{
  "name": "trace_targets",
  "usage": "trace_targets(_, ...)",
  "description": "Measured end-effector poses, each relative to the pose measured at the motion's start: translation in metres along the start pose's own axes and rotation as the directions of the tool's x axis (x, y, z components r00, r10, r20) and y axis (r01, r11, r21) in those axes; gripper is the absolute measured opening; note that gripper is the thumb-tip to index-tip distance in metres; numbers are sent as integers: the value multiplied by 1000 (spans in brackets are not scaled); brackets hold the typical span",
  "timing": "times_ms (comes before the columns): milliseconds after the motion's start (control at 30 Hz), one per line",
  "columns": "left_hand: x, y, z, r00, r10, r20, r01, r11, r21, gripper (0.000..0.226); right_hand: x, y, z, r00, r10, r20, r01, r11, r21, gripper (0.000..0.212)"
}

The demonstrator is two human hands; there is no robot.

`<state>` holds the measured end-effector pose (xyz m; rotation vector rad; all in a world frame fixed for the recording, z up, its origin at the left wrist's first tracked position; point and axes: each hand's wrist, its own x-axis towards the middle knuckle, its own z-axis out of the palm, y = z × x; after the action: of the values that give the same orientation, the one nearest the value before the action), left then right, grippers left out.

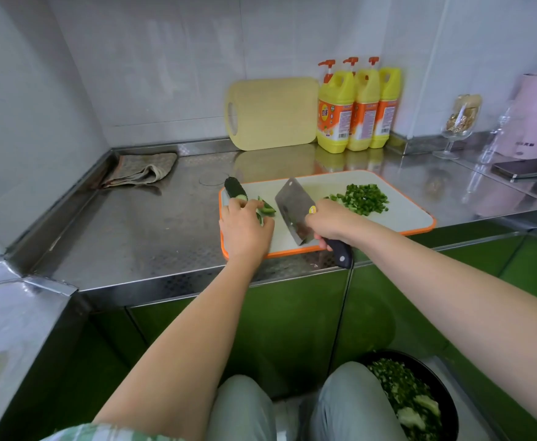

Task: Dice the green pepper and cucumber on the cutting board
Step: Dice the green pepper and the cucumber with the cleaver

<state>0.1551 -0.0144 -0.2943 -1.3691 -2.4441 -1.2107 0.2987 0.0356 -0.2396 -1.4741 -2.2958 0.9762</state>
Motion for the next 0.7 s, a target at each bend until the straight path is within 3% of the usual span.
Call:
trace_targets(200, 4, 3, -5, 997, 22, 79, -27, 997, 70, 38, 5, 25, -28, 990, 106, -97, -109, 994, -23, 33)
trace_targets(333, 3, 8, -6, 992, 32, 120, -48, 989, 137, 42, 9, 40, -41, 984, 94, -151, -95, 996, 0, 26)
trace_targets(467, 3, 11, -3, 989, 48, 140, -74, 980, 183, 49, -2, 36, -52, 999, -33, -34, 38, 988, 151, 20)
trace_targets(700, 4, 16, 2, 989, 31, 144, -67, 966, 250, 42, -15, 40, -43, 986, -54, 155, 39, 994, 99, 9)
